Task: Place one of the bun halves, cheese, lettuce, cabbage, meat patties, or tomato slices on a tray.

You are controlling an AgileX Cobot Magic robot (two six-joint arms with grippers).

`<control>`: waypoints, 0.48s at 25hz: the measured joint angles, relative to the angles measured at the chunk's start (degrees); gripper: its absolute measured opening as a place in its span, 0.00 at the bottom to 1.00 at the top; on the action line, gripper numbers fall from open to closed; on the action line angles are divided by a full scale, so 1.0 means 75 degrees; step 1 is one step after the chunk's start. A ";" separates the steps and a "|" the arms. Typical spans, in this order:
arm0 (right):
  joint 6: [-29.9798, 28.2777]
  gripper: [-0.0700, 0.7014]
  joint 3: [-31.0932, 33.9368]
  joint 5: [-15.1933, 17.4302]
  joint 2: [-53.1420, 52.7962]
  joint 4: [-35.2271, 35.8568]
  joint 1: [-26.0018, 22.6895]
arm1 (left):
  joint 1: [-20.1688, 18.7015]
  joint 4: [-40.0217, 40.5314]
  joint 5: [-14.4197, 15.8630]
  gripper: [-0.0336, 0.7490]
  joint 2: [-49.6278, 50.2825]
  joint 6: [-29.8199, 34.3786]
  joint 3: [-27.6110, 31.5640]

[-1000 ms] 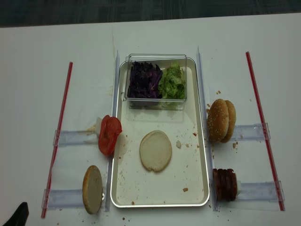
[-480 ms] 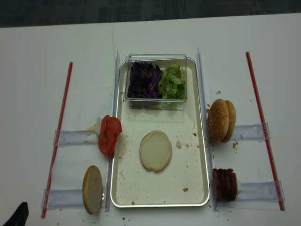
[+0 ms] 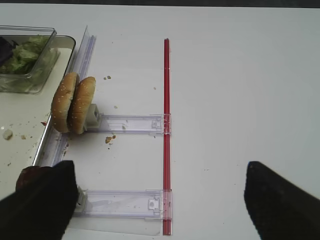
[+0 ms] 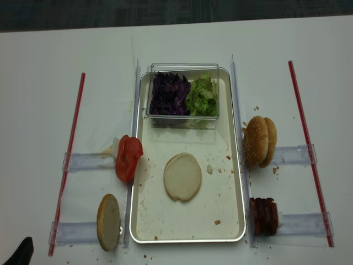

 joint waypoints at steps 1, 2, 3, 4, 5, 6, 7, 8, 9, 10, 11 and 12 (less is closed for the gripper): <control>0.0000 1.00 0.0000 0.0000 0.0000 0.0000 0.0000 | 0.0000 0.0000 0.0000 0.80 0.0000 0.0000 0.0000; 0.0000 1.00 0.0000 0.0000 0.0000 0.0000 0.0000 | 0.0000 0.0000 0.0000 0.80 0.0000 0.0000 0.0000; 0.0000 1.00 0.0000 0.0000 0.0000 0.0000 0.0000 | 0.0000 0.0000 0.0000 0.80 0.0000 0.0000 0.0000; 0.0000 1.00 0.0000 0.0000 0.0000 0.0000 0.0000 | 0.0000 0.0000 0.0000 0.80 0.0000 0.0000 0.0000; 0.0000 1.00 0.0000 0.0000 0.0000 0.0000 0.0000 | 0.0000 0.0000 0.0000 0.80 0.0000 0.0000 0.0000; 0.0014 1.00 0.0000 0.0000 0.0000 0.0000 0.0000 | 0.0000 0.0000 0.0000 0.80 0.0000 0.0000 0.0000; 0.0014 1.00 0.0000 0.0000 0.0000 0.0000 0.0000 | 0.0000 0.0000 0.0000 0.80 0.0000 0.0000 0.0000; 0.0014 1.00 0.0000 0.0000 0.0000 0.0000 0.0000 | 0.0000 0.0000 0.0000 0.80 0.0000 0.0000 0.0000; 0.0014 1.00 0.0000 0.0000 0.0000 0.0000 0.0000 | 0.0000 0.0000 0.0000 0.80 0.0000 0.0000 0.0000; 0.0014 1.00 0.0000 0.0000 0.0000 0.0000 0.0000 | 0.0000 0.0000 0.0000 0.80 0.0000 0.0000 0.0000; 0.0014 1.00 0.0000 0.0000 0.0000 0.0000 0.0000 | 0.0000 0.0000 0.0000 0.80 0.0000 0.0000 0.0000; 0.0014 1.00 0.0000 0.0000 0.0000 0.0000 0.0000 | 0.0000 0.0000 0.0000 0.80 0.0000 0.0000 0.0000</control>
